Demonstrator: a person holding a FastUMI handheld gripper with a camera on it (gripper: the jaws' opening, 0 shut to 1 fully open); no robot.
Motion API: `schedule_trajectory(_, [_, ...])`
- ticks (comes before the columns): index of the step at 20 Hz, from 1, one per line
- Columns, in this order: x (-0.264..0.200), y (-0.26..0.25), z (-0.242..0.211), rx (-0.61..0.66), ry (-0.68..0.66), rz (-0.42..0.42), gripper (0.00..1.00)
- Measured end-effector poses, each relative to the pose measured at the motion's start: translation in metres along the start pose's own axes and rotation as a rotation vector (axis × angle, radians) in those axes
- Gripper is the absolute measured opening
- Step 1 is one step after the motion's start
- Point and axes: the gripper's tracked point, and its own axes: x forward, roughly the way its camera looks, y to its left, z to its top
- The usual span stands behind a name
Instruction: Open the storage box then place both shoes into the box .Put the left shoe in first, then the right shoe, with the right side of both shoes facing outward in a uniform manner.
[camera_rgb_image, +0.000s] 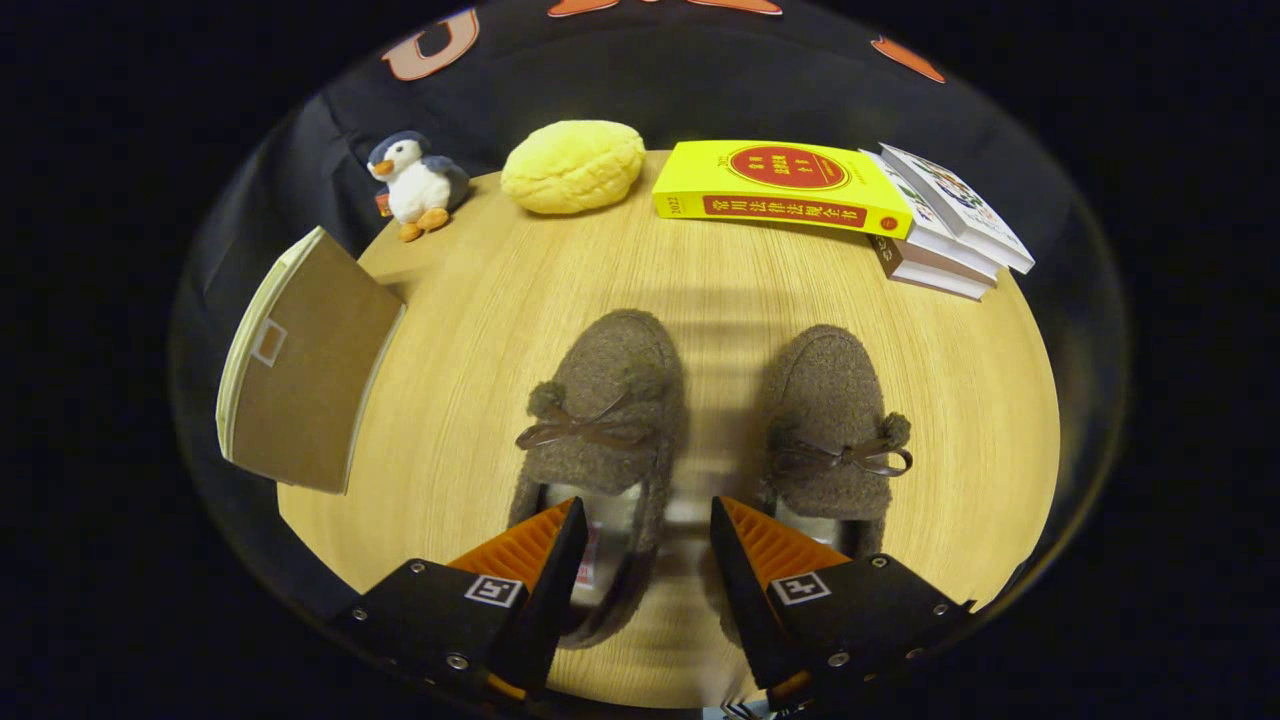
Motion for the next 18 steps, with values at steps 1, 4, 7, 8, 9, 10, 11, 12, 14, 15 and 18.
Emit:
schedule_trajectory(1, [0.007,0.001,0.004,-0.001,-0.006,-0.003,0.7])
schedule_trajectory(4, [0.022,-0.003,0.002,0.002,0.011,-0.043,0.51])
schedule_trajectory(7, [0.027,0.004,0.0,0.075,0.033,-0.024,0.2])
schedule_trajectory(8, [0.027,0.004,0.001,0.083,0.035,-0.02,0.15])
schedule_trajectory(9, [0.028,0.005,0.002,0.084,0.033,-0.02,0.11])
schedule_trajectory(10, [0.026,0.003,0.002,0.09,0.03,-0.027,0.09])
schedule_trajectory(11, [0.025,0.003,0.004,0.098,0.023,-0.028,0.04])
schedule_trajectory(12, [0.022,0.005,0.008,0.11,0.012,-0.027,0.03])
schedule_trajectory(14, [0.012,0.008,0.017,0.115,-0.029,-0.043,0.02])
schedule_trajectory(15, [0.006,0.01,0.021,0.109,-0.041,-0.048,0.02])
schedule_trajectory(18, [-0.017,0.03,0.038,0.133,-0.076,-0.028,0.02])
